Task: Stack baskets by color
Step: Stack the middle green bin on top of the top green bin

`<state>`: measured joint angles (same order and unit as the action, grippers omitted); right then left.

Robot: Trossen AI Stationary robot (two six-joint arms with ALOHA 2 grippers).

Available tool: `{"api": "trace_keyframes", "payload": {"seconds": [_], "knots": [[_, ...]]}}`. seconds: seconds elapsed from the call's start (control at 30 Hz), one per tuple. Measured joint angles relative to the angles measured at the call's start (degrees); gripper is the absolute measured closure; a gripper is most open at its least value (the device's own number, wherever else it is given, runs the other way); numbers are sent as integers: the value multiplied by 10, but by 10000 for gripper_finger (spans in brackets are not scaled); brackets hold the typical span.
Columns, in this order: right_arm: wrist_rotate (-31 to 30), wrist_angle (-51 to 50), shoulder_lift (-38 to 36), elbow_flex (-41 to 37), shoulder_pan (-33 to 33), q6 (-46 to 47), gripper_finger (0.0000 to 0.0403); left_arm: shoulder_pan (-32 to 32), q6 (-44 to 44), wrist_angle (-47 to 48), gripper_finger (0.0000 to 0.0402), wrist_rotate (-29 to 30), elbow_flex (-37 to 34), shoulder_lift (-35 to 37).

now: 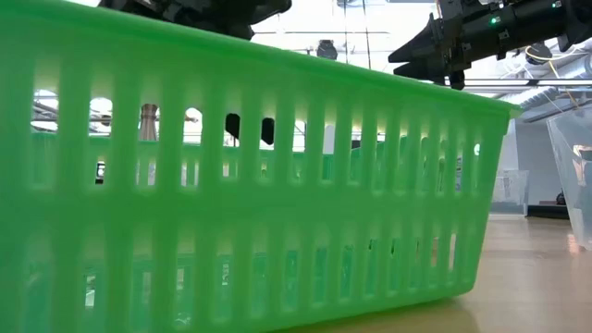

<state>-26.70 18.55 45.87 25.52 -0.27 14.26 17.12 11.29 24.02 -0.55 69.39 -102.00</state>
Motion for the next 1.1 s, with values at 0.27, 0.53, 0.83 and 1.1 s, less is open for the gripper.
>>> {"api": "trace_keyframes", "payload": {"seconds": [0.27,0.53,0.83,1.1], "knots": [[0,0,0,0,0,0,227,-2,12,-72,216,-9,-45,0],[0,0,0,0,0,0,227,-18,16,-107,235,-10,-72,0],[0,0,0,0,0,-1,227,-21,39,-106,325,-16,-74,-10],[0,0,0,0,0,-2,227,-26,52,-119,392,-5,-75,-34]]}}
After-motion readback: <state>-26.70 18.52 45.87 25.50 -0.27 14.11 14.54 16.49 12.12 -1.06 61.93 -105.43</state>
